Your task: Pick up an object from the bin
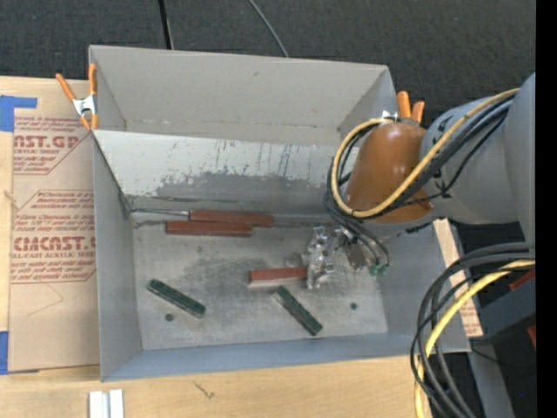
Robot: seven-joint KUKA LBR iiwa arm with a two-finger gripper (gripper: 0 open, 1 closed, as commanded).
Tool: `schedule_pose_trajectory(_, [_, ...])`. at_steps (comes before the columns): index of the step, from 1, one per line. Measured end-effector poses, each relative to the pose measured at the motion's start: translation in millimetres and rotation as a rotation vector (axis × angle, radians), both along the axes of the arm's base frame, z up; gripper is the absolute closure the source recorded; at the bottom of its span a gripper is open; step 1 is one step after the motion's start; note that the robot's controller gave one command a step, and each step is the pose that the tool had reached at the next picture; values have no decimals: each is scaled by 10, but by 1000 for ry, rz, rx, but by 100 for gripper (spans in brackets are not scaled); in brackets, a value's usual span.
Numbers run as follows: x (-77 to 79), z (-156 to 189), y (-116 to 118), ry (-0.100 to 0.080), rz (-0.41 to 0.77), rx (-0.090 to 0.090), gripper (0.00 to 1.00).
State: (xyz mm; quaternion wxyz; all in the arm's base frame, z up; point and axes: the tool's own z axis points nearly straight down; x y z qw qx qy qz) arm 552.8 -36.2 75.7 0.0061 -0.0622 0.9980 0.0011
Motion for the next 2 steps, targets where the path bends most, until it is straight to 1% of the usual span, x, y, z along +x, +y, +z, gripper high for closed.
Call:
schedule_pose_trajectory(1, [0,0,0,0,0,0,100])
schedule_pose_trajectory(2, [14,2035,50,12,218,-4,100])
